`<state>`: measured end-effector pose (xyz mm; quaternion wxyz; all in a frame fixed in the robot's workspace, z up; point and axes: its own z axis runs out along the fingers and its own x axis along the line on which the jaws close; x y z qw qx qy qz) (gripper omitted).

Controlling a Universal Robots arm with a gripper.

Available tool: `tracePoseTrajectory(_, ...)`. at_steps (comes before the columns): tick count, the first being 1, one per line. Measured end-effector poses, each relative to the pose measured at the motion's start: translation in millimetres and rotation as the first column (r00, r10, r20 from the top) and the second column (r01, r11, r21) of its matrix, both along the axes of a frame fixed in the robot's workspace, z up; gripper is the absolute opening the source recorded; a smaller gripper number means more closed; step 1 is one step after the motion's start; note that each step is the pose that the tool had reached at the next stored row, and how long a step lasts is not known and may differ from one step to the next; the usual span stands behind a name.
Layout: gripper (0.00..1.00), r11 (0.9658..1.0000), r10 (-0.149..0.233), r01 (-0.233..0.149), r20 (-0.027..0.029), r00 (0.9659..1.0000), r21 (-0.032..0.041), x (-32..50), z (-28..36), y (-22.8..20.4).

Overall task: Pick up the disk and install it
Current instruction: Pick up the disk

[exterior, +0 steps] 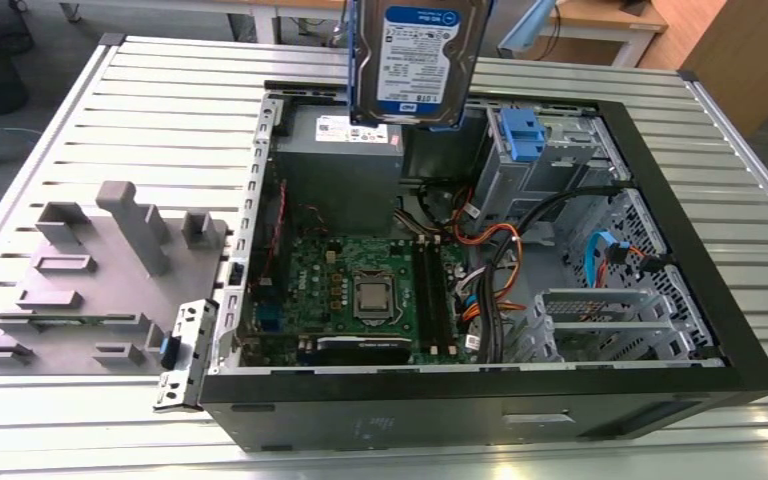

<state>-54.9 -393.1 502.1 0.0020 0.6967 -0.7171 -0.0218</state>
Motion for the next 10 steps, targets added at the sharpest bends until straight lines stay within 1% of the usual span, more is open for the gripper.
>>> tracePoseTrajectory(10,0.35,1.0000,0.000,0.000,0.0000,1.0000,0.0000,11.9,-0.2,0.0)
